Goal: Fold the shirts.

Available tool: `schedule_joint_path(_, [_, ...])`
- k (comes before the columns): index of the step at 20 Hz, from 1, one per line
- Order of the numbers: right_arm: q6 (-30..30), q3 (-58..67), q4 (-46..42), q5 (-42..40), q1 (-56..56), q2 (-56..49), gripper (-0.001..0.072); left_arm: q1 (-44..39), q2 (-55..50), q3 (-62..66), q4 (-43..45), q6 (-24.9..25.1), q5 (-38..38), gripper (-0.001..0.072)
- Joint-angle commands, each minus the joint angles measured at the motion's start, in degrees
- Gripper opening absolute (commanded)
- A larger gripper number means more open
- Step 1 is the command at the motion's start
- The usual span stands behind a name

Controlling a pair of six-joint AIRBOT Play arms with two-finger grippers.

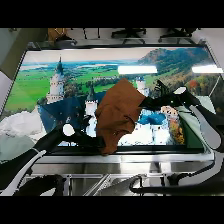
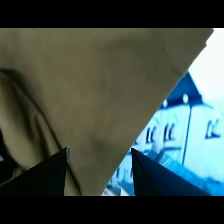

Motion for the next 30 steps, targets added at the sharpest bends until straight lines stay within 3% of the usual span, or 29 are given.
schedule_joint_path(1, [-1.9, 0.2, 1.5, -4.9, 1.5, -2.3, 0.0457, -3.5, -6.5, 2.2, -2.4, 2.5, 4.3, 0.0665])
schedule_joint_path(3, [-2.0, 0.2, 2.0, -6.2, 2.3, -3.2, 0.0437, -4.5, -9.7, 5.7, -1.9, 3.7, 4.3, 0.0398])
schedule_joint_path(4, [-2.4, 0.5, 2.8, -6.4, 2.6, -3.8, 0.0305, -4.2, -10.9, 7.0, -1.8, 3.7, 3.8, 0.0274])
schedule_joint_path(5, [-4.3, 0.9, 4.6, -6.3, 2.8, -4.2, 0.0159, -3.5, -11.8, 8.2, -1.9, 4.2, 3.0, 0.0098])
schedule_joint_path(6, [-6.9, 1.3, 7.5, -6.0, 2.9, -4.2, 0.0014, -2.4, -12.4, 9.6, -1.8, 5.9, 1.4, 0.0019])
schedule_joint_path(9, [-10.2, 6.6, 10.2, -0.6, 1.4, -1.3, 0.0019, 3.9, -9.6, 15.2, -1.1, 8.1, -5.8, 0.0015])
schedule_joint_path(12, [-9.7, 15.5, 10.2, 7.2, -2.8, 6.8, 0.0019, 12.8, 0.3, 25.6, 6.4, 6.5, -14.4, 0.0014])
schedule_joint_path(15, [-8.6, 24.3, 10.2, 13.0, -6.5, 16.9, 0.0019, 21.6, 9.6, 40.8, 8.2, 6.3, -22.3, 0.0014])
schedule_joint_path(22, [-10.1, 31.6, 1.9, 9.0, -7.0, 39.8, 0.0019, 33.9, 19.5, 72.3, 8.7, 8.6, -30.4, 0.0015])
schedule_joint_path(26, [-10.0, 31.4, -0.9, 11.0, -6.9, 43.3, 0.0019, 40.0, 21.6, 72.1, 8.5, 10.5, -31.8, 0.0015])
schedule_joint_path(30, [-9.5, 26.8, 0.5, 15.3, -6.8, 37.4, 0.0019, 40.9, 17.5, 61.5, 7.2, 12.8, -32.5, 0.0015])
